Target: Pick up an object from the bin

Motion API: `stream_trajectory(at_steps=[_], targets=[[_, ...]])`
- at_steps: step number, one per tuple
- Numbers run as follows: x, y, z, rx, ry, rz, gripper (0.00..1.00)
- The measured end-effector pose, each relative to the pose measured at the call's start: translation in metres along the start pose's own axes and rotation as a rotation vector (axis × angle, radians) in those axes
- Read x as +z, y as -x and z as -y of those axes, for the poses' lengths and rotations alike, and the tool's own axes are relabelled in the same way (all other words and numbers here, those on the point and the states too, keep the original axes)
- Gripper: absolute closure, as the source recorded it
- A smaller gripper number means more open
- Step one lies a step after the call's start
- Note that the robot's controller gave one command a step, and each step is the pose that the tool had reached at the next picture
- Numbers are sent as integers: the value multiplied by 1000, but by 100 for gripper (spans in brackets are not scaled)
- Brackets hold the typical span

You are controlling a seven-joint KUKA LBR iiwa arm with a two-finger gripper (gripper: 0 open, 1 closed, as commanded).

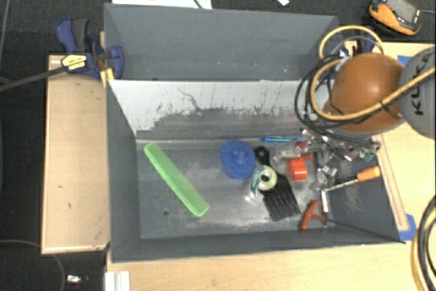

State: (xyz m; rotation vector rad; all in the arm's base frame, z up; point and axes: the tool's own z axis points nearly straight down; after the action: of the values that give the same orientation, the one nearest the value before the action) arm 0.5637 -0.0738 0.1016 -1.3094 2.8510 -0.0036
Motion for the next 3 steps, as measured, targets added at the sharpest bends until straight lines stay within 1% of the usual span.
stream_trajectory(at_steps=[1, 2, 3], targets=[[32, 13, 20, -101, -1, 2, 0], [31, 11, 25, -407, -7, 7, 100], [31, 11, 25, -406, -7, 7, 100]])
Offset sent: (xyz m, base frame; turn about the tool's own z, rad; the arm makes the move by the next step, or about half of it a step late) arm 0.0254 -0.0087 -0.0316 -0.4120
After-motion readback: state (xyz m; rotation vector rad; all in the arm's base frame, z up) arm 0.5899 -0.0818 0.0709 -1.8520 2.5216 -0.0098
